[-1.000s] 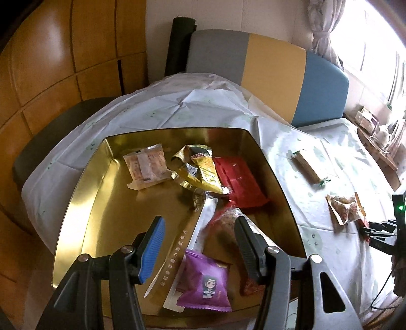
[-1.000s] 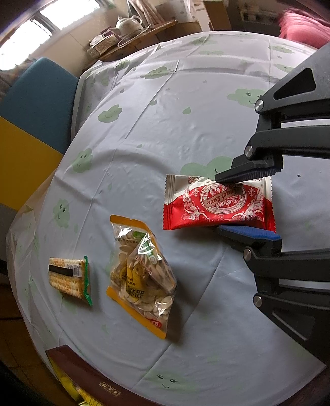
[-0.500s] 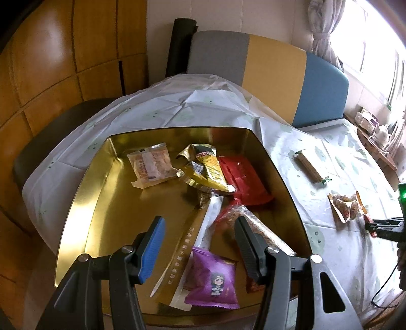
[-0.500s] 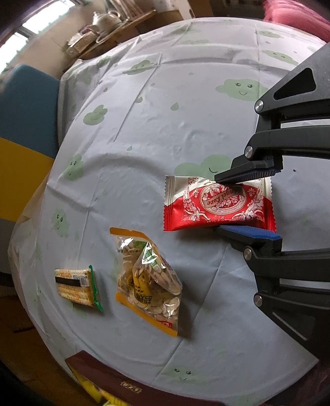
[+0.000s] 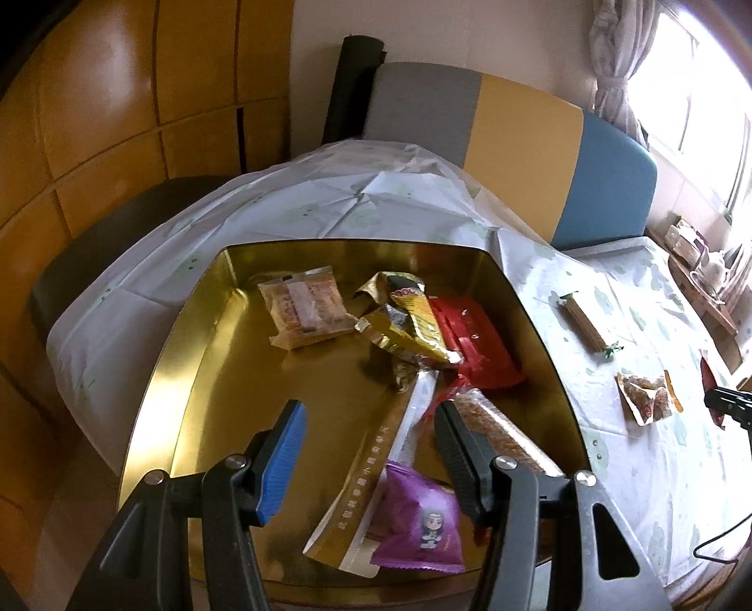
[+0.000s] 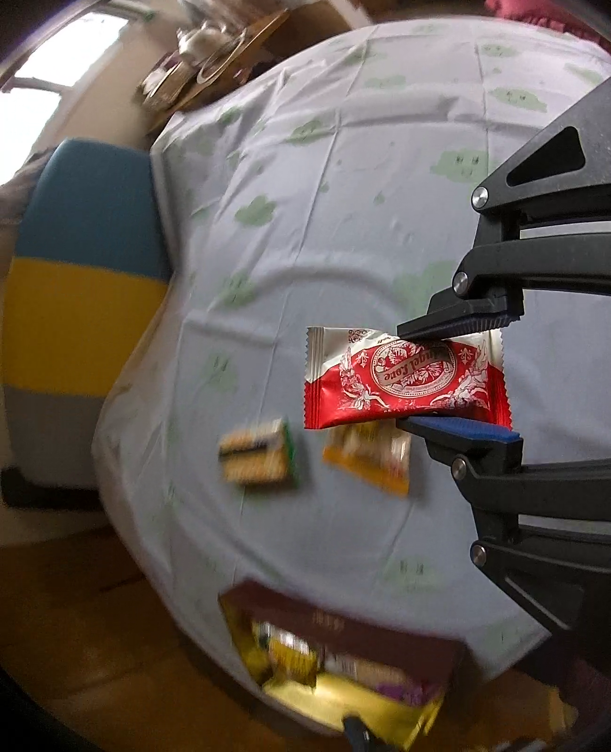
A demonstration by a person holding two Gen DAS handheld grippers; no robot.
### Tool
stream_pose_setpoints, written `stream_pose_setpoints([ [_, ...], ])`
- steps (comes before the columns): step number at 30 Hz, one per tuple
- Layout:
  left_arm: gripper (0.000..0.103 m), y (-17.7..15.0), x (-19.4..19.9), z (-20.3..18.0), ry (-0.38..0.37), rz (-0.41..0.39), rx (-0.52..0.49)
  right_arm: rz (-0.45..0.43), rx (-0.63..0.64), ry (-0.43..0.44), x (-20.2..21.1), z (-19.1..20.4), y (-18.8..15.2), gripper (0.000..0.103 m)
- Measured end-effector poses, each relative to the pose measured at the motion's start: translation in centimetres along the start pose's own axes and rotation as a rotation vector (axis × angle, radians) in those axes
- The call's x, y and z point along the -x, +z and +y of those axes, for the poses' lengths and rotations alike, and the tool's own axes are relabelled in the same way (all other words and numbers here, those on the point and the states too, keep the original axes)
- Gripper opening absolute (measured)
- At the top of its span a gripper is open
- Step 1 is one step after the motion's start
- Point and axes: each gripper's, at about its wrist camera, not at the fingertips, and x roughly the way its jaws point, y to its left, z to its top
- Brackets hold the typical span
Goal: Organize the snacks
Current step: 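Carry the red-and-white packet into the gold tray and open the right gripper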
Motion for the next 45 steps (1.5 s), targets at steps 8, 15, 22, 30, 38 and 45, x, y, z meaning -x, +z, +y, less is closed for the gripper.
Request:
stream_pose_setpoints([
  [8, 0.058, -0.2, 0.1, 1.5, 0.024, -0.003, 0.028, -0.018, 0.097, 0.149, 0.8, 7.2, -0.3, 0.031],
  [15, 0.058, -0.4, -0.1, 2.4, 0.033, 0.003, 0.047, -0.01, 0.18, 0.251, 0.6, 12.6, -0.6, 0.031],
  [22, 0.058, -0.1, 0.2, 4.0, 0.053, -0.009, 0.087, 0.006, 0.237, 0.353, 0.1, 17.0, -0.5, 0.031],
  [30, 0.058, 0.3, 1.0, 7.5, 0.106, -0.038, 0.161, 0.039, 0.298, 0.434, -1.3, 22.4, 1.1, 0.031],
  [38, 0.058, -0.3, 0.6, 8.5, 0.116, -0.019, 0.171, 0.115, 0.331, 0.501, -5.3, 28.9, 3.6, 0.032],
  [45, 0.058, -0.9, 0.1, 8.9, 0.117, 0.002, 0.175, 0.176, 0.337, 0.412, -10.0, 31.8, 3.6, 0.042],
])
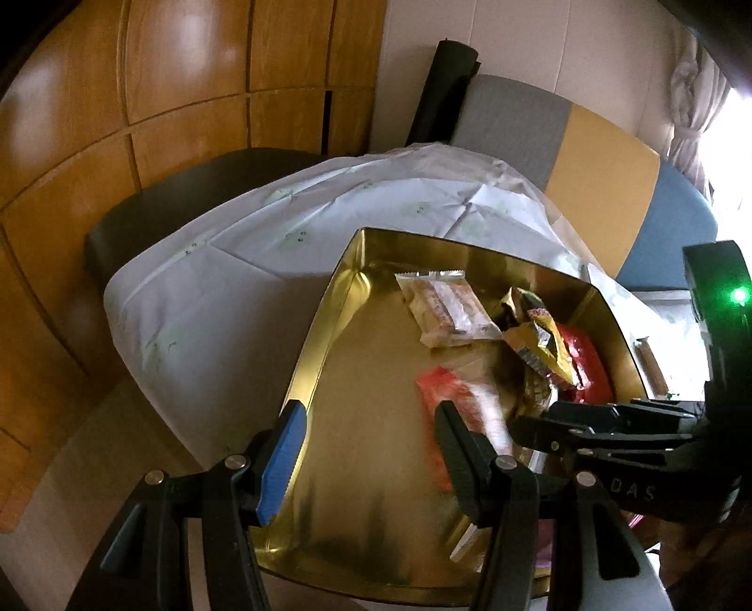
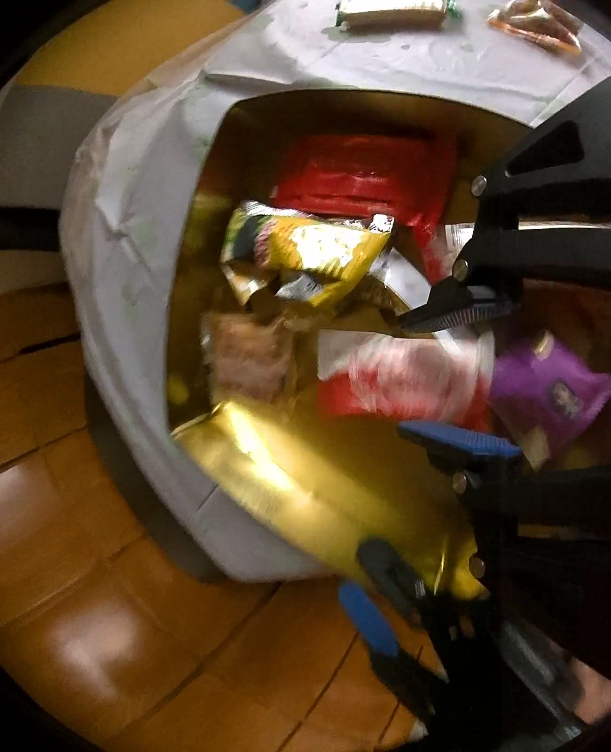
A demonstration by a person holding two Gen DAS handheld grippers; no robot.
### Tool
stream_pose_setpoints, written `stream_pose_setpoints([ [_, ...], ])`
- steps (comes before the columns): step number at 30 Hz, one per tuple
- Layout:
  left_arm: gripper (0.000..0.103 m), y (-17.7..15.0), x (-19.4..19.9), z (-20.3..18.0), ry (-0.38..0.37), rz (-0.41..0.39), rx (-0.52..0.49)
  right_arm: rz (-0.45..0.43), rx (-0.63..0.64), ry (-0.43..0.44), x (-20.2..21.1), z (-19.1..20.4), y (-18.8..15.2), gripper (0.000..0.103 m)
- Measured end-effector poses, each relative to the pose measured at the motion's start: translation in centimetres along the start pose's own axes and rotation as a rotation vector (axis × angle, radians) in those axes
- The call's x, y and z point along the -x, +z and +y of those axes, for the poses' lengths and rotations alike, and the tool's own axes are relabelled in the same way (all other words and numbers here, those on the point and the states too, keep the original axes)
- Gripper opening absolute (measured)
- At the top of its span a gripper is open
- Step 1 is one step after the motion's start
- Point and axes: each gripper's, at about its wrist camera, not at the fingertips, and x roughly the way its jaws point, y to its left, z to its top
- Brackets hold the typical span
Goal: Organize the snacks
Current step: 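Carry the red-and-white packet into the gold tray and open the right gripper, then grasp the clear-and-orange seed bag with the left gripper while the right gripper moves to the saltine pack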
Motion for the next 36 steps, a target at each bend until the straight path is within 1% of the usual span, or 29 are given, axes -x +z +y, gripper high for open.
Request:
stream_pose_setpoints([
  [3, 0.058, 0.0, 0.0, -0.3, -0.007, 0.001, -0.003, -0.002, -0.002, -0.005, 0.0, -0.2, -0.6, 0.042],
  [5, 0.058, -0.1, 0.1, -0.6, -0.009, -0.003, -0.012, -0.012, -0.01, 0.006, 0.5, -0.4, -0.7, 0.042],
  [10, 0.058, -0.1, 0.5, -1.3, -0.016, -0.009, -0.034, -0.057, -0.017, 0.012, 2.5, -0.5, -1.4, 0.044],
  [14, 0.058, -0.1, 1.0, -1.9, -0.02, -0.018, -0.05, -0.097, -0.007, -0.012, 4.2, -0.4, -2.4, 0.05],
  [17, 0.058, -0.1, 1.1, -2.3, -0.027, -0.017, -0.062, -0.121, -0.025, -0.017, 5.7, -0.9, -3.0, 0.051],
  [19, 0.058, -0.1, 1.3, -2.7, -0.031, -0.019, -0.072, -0.147, -0.043, -0.011, 6.7, -1.5, -3.2, 0.051],
  [23, 0.058, -0.2, 1.5, -3.4, -0.042, -0.021, -0.094, -0.188, -0.059, -0.043, 8.5, -2.6, -3.8, 0.054],
  [29, 0.058, -0.3, 1.9, -4.7, -0.054, -0.026, -0.128, -0.21, -0.108, -0.066, 10.3, -4.8, -5.4, 0.057],
  [36, 0.058, -0.4, 2.2, -6.8, -0.076, -0.029, -0.19, -0.235, -0.186, -0.13, 12.7, -9.0, -7.5, 0.057],
])
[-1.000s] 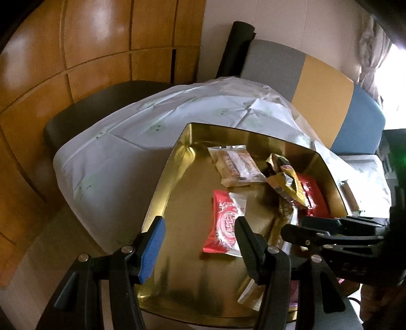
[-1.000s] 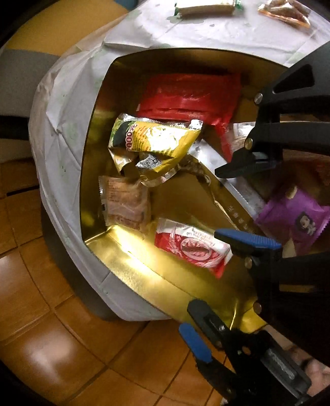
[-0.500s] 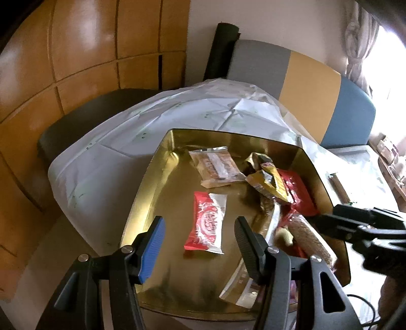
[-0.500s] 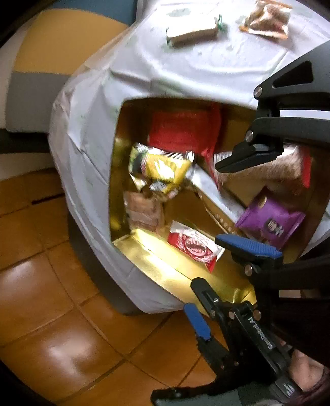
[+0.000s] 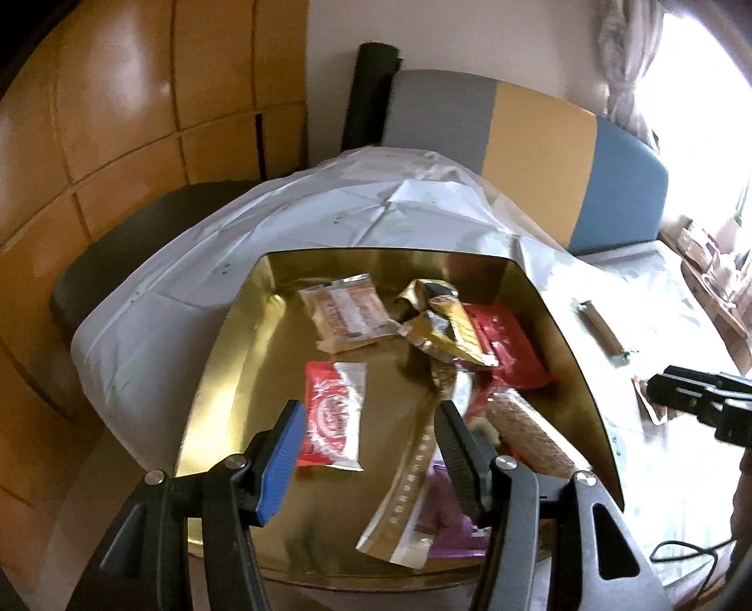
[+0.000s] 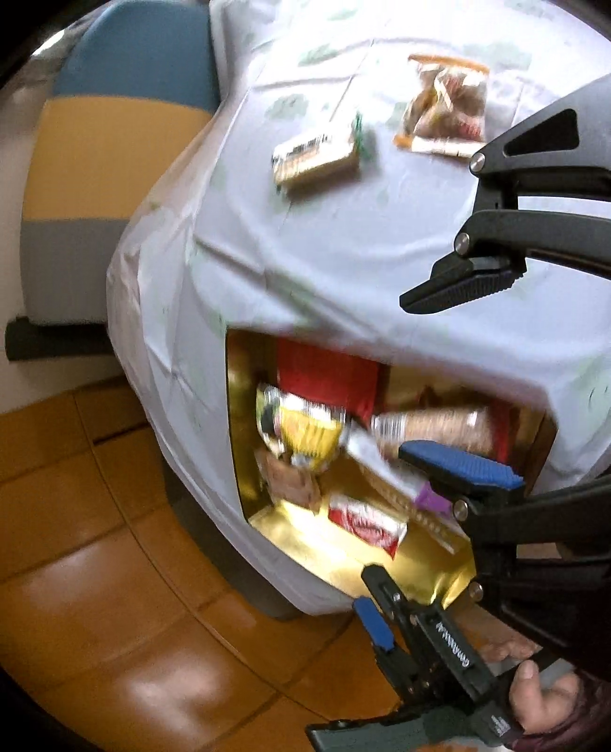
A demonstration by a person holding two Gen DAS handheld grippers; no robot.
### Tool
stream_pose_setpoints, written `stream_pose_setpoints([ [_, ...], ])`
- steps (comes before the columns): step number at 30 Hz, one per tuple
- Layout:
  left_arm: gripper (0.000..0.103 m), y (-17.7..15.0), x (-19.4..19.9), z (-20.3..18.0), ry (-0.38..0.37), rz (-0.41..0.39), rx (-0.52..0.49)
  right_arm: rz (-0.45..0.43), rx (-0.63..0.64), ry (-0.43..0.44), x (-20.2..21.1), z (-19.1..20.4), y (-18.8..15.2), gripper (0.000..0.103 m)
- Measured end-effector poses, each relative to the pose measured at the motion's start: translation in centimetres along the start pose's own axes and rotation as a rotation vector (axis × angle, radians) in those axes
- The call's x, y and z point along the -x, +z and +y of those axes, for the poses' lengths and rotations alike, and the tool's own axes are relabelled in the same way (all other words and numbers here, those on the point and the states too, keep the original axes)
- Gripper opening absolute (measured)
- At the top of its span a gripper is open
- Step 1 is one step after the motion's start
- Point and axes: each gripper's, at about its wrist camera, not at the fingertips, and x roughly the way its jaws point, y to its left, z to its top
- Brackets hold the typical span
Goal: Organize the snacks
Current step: 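Grasp the clear-and-orange seed bag with the left gripper while the right gripper moves to the saltine pack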
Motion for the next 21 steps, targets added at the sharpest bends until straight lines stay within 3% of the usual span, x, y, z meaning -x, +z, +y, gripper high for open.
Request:
stream_pose_setpoints([
  [11, 0.058, 1.0, 0.4, -5.0, -0.078, -0.006, -0.143, 0.001, -0.106, -0.183, 3.8, -9.7, -1.3, 0.068],
  [17, 0.058, 1.7, 0.9, -10.1, -0.18, -0.011, -0.267, 0.002, -0.22, -0.316, 6.4, -17.1, -2.5, 0.073],
  [21, 0.058, 1.6, 0.6, -15.0, -0.265, 0.029, -0.381, 0.01, -0.333, -0.375, 7.2, -22.0, -4.1, 0.076],
])
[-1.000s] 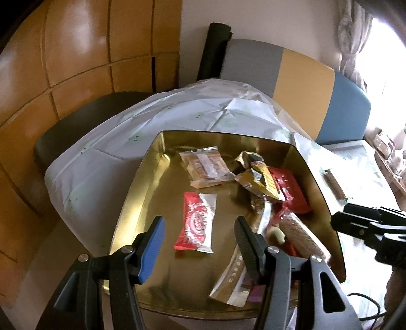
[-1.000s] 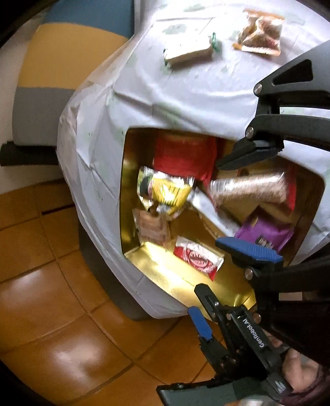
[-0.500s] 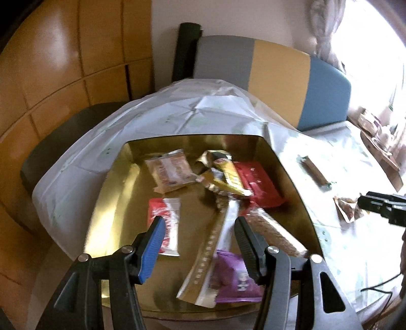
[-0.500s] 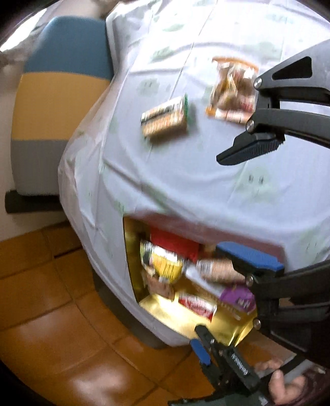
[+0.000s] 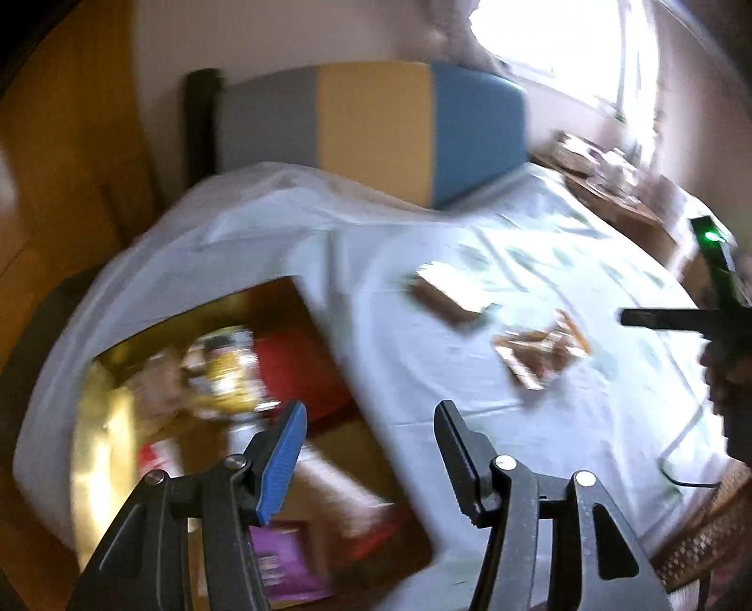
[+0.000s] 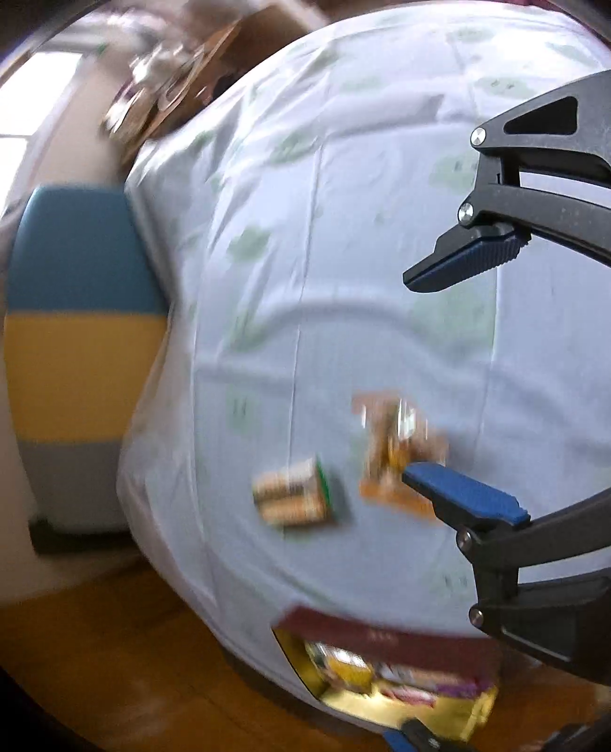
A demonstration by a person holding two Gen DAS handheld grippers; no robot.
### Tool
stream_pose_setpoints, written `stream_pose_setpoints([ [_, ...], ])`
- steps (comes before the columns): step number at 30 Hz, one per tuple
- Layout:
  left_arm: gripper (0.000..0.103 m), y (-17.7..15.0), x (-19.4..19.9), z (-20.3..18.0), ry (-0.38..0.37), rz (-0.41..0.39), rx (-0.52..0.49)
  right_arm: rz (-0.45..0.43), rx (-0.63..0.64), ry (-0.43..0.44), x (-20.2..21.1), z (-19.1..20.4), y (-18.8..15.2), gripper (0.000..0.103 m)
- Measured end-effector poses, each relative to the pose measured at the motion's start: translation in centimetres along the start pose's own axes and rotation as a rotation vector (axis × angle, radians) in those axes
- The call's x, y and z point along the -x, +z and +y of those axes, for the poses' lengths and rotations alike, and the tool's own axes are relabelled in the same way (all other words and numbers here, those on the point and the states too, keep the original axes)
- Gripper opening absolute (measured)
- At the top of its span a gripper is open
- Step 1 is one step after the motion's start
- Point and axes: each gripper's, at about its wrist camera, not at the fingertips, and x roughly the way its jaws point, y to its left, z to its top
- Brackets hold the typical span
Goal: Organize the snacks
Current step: 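Grasp the clear-and-orange seed bag with the left gripper while the right gripper moves to the saltine pack, then grasp the saltine cracker pack with the right gripper while the left gripper holds the seed bag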
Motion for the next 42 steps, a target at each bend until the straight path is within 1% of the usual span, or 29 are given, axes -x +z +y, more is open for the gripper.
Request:
stream_pose_setpoints([
  [2, 0.059, 0.5, -0.9, -2.6, -0.018, 0.007, -0.1, 0.008, -0.074, -0.004, -0.8, -2.4, -0.4, 0.076],
  [3, 0.063, 0.7, -1.6, -4.0, -0.036, 0.011, -0.157, 0.013, -0.108, -0.001, -1.2, -3.3, -0.7, 0.076],
  [4, 0.068, 0.9, -2.4, -5.2, -0.061, 0.021, -0.202, 0.036, -0.152, -0.003, -1.6, -4.3, -0.8, 0.076],
  [5, 0.069, 1.1, -3.3, -6.4, -0.093, 0.045, -0.236, 0.061, -0.187, -0.013, -1.9, -4.9, -1.0, 0.076],
  [6, 0.069, 1.3, -4.1, -7.0, -0.117, 0.065, -0.258, 0.059, -0.211, -0.007, -2.0, -5.4, -0.8, 0.076],
  [9, 0.07, 1.5, -6.2, -10.0, -0.16, 0.088, -0.366, 0.025, -0.245, 0.008, -1.3, -6.1, -0.4, 0.076],
  [11, 0.072, 1.8, -7.5, -11.5, -0.181, 0.103, -0.409, 0.02, -0.267, 0.034, -1.0, -6.3, -0.5, 0.076],
  [12, 0.078, 2.0, -8.3, -12.1, -0.199, 0.117, -0.431, 0.019, -0.275, 0.044, -0.8, -6.4, -0.6, 0.077],
  [13, 0.082, 2.2, -8.9, -12.7, -0.21, 0.126, -0.45, 0.016, -0.281, 0.046, -0.8, -6.4, -0.6, 0.077],
  [18, 0.082, 3.3, -12.0, -15.2, -0.2, 0.158, -0.54, -0.002, -0.329, 0.074, -0.4, -6.8, -0.3, 0.081],
  [22, 0.084, 3.9, -14.5, -16.1, -0.174, 0.182, -0.586, -0.016, -0.344, 0.082, 0.1, -7.1, -0.1, 0.083],
  [26, 0.084, 4.4, -16.2, -17.1, -0.175, 0.186, -0.624, -0.022, -0.351, 0.095, 0.3, -7.1, 0.0, 0.084],
  [29, 0.084, 4.7, -17.1, -17.4, -0.186, 0.19, -0.608, -0.023, -0.345, 0.102, 0.3, -6.9, 0.0, 0.084],
  [30, 0.072, 4.8, -17.3, -17.2, -0.215, 0.193, -0.568, -0.024, -0.337, 0.101, 0.3, -6.8, 0.1, 0.084],
  [31, 0.062, 4.9, -17.4, -16.9, -0.259, 0.204, -0.515, -0.026, -0.331, 0.099, 0.3, -6.7, 0.1, 0.084],
  [32, 0.06, 5.0, -17.4, -16.7, -0.264, 0.201, -0.477, -0.029, -0.324, 0.096, 0.4, -6.6, 0.1, 0.084],
  [34, 0.057, 4.7, -16.9, -16.2, -0.259, 0.197, -0.424, -0.04, -0.315, 0.085, 0.5, -6.5, 0.1, 0.084],
  [37, 0.055, 3.7, -15.3, -15.2, -0.253, 0.199, -0.341, -0.05, -0.304, 0.074, 0.7, -6.4, 0.1, 0.084],
  [40, 0.055, 2.1, -12.7, -14.3, -0.256, 0.169, -0.297, -0.046, -0.286, 0.074, 0.7, -6.1, 0.1, 0.084],
  [42, 0.055, 0.6, -11.0, -13.6, -0.23, 0.16, -0.286, -0.042, -0.272, 0.069, 0.6, -5.9, 0.1, 0.084],
])
